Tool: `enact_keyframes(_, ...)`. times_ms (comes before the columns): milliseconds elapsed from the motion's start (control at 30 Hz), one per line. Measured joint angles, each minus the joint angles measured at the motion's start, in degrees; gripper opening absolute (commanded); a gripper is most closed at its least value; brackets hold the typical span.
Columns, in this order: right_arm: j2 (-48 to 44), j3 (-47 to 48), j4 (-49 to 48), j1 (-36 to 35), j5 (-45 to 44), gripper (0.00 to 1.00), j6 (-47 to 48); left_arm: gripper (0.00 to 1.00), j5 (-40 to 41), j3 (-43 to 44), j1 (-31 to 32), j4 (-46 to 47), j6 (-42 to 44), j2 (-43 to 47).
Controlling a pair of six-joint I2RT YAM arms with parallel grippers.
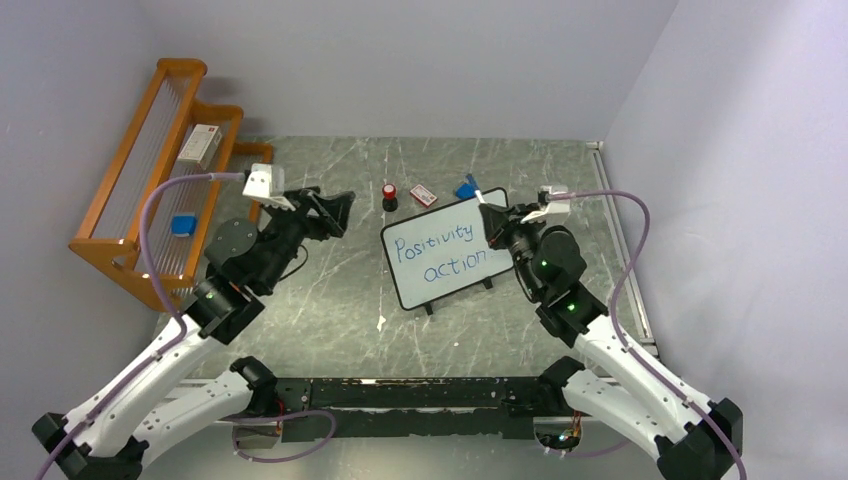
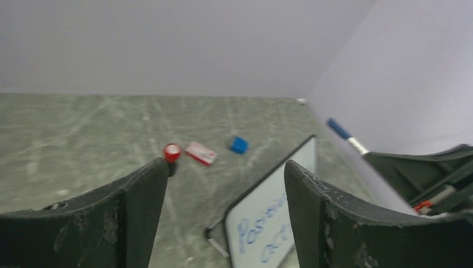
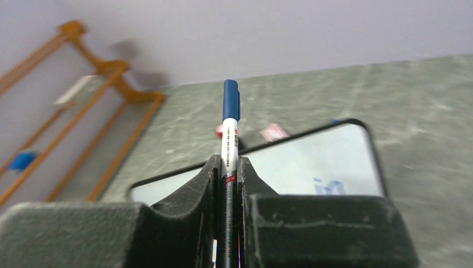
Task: Write a sentence on the whiteboard
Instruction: Place the whiteboard marker at the center of the board.
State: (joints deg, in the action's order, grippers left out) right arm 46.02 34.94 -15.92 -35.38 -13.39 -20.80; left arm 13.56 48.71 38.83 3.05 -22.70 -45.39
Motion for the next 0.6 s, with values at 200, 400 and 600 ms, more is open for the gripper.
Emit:
enact_keyframes(200, -0.96, -0.04, 8.59, 4.22, -12.07, 0.0, 1.31, 0.88, 9.16, -1.92, -0.02, -6.32, 9.42, 5.62)
enact_keyframes(400, 0.81, -1.53, 14.49, 11.28, -16.0, 0.0, -1.84, 0.92, 13.97, -7.41, -0.02, -8.74, 13.6, 9.9)
enact_keyframes(600, 5.68, -5.84, 18.03, 16.59, -14.71, 0.0, -5.79, 0.93, 16.87, -8.98, -0.79, -10.56, 15.43, 10.34)
